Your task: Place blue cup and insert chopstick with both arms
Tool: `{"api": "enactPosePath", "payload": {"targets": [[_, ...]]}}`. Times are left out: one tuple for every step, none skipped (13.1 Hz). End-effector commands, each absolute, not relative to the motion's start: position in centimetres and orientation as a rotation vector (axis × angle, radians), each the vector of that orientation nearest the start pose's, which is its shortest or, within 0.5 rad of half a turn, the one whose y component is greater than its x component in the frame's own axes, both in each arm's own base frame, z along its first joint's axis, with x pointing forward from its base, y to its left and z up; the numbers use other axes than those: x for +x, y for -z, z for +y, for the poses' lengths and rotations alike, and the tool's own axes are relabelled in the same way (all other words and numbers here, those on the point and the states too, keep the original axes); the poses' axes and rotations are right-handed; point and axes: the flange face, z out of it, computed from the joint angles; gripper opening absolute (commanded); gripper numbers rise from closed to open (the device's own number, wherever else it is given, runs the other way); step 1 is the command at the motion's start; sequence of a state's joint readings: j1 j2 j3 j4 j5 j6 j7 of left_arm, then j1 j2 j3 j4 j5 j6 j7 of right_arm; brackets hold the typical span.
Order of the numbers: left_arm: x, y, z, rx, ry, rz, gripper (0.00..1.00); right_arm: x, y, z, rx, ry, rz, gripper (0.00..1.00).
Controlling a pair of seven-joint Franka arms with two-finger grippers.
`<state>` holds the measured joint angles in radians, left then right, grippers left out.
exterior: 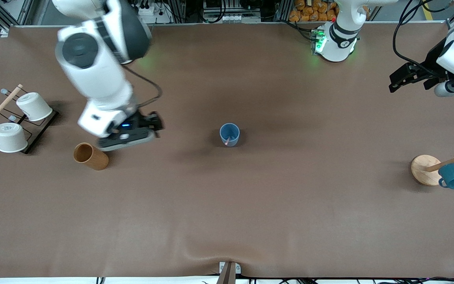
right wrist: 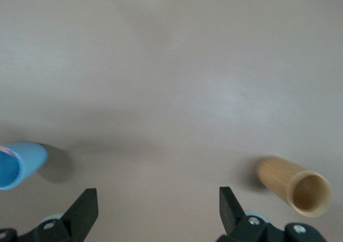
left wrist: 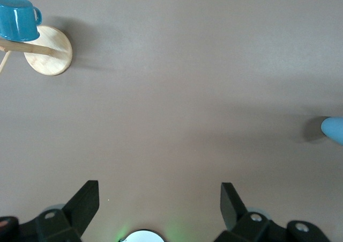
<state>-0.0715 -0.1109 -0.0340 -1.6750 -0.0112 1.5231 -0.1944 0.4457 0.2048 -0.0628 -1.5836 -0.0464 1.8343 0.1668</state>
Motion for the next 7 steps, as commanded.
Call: {"api": "enactPosePath", "payload": {"targets": [[50.9,-63.8,-5.4,-3.136,-0.07,-0.118,1.0,57.6,-55.3,15.7,-3.179,0.005,-0.216,1.0],[50.8,-64.0,-5.4,-3.135,-0.065,-0.12,1.0,57.3,-56.5,12.5,-3.184,-0.021,-0.133,1.0],[50.8,-64.0,-5.3,-3.135,-0.067,-0.123,1.0,56.8,-57.7,9.0,-3.175,-0.053,-0.053,1.0],[50.7,-64.1,-5.3,-3.135,-0.067,-0.12,1.0,56.3,-58.7,5.8,-3.163,-0.072,-0.04,1.0],[50.6,-64.1,-5.3,-3.136,-0.072,-0.12,1.0,55.7,-60.0,2.5,-3.155,-0.067,-0.09,1.0],[50.6,-64.2,-5.5,-3.136,-0.07,-0.115,1.0,55.1,-60.8,-0.1,-3.144,-0.075,-0.123,1.0],[50.4,-64.4,-5.5,-3.135,-0.063,-0.118,1.0,54.4,-61.4,-2.1,-3.127,-0.1,-0.106,1.0]]}}
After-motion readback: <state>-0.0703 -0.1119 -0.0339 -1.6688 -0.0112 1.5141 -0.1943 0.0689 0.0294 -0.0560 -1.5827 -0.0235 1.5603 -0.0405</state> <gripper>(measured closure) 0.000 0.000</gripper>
